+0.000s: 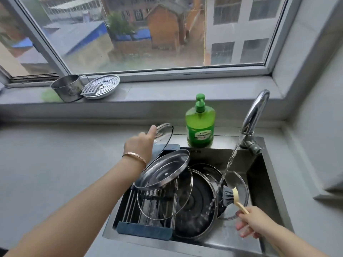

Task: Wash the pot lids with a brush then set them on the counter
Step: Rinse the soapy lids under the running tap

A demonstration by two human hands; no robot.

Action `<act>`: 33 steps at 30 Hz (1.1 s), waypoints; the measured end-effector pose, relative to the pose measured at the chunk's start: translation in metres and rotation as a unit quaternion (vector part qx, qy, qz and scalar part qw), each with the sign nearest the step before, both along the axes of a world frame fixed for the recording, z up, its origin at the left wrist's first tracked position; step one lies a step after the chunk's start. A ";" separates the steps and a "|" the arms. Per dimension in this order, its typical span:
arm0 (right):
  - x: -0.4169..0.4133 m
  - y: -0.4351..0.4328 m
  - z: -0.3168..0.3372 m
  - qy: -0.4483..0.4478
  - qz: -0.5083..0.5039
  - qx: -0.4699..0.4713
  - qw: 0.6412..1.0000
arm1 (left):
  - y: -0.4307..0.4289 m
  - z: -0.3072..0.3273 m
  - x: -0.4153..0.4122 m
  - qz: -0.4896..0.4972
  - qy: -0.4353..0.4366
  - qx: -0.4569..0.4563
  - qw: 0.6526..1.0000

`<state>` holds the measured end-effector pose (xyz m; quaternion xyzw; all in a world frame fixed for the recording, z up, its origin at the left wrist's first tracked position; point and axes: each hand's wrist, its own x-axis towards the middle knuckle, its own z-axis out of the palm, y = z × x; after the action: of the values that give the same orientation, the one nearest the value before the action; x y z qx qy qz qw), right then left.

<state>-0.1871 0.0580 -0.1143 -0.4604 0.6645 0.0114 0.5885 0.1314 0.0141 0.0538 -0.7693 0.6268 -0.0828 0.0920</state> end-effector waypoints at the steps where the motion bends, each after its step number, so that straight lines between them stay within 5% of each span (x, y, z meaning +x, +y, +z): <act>1: 0.001 0.001 -0.001 -0.002 -0.006 0.001 1.000 | 0.001 -0.011 0.000 -0.010 -0.008 -0.018 1.000; 8: 0.006 0.007 -0.004 -0.017 -0.040 0.021 0.999 | 0.005 -0.067 -0.024 -0.021 -0.042 0.096 0.994; 14: 0.012 0.018 -0.010 -0.024 -0.058 0.042 0.997 | 0.003 -0.092 -0.024 0.059 0.072 0.156 0.983; 21: 0.023 0.022 -0.034 -0.031 -0.074 0.075 0.994 | 0.010 -0.121 -0.005 0.060 0.174 0.034 0.982; 24: 0.029 0.024 -0.041 -0.031 -0.073 0.083 0.993 | 0.024 -0.140 -0.001 0.075 0.356 -0.031 0.931; 26: 0.032 0.022 -0.043 -0.033 -0.075 0.086 0.993 | 0.030 -0.148 -0.003 0.062 0.404 -0.058 0.911; 29: 0.036 0.017 -0.042 -0.037 -0.079 0.086 0.992 | 0.033 -0.147 -0.005 0.055 0.417 -0.061 0.905; 33: 0.039 0.015 -0.041 -0.039 -0.106 0.089 0.990 | 0.037 -0.147 -0.010 -0.002 0.303 0.003 0.953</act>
<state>-0.1485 0.0728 -0.1555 -0.3329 0.6823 -0.0101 0.6508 0.1218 0.0508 -0.0937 -0.7565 0.6273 0.1554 -0.0999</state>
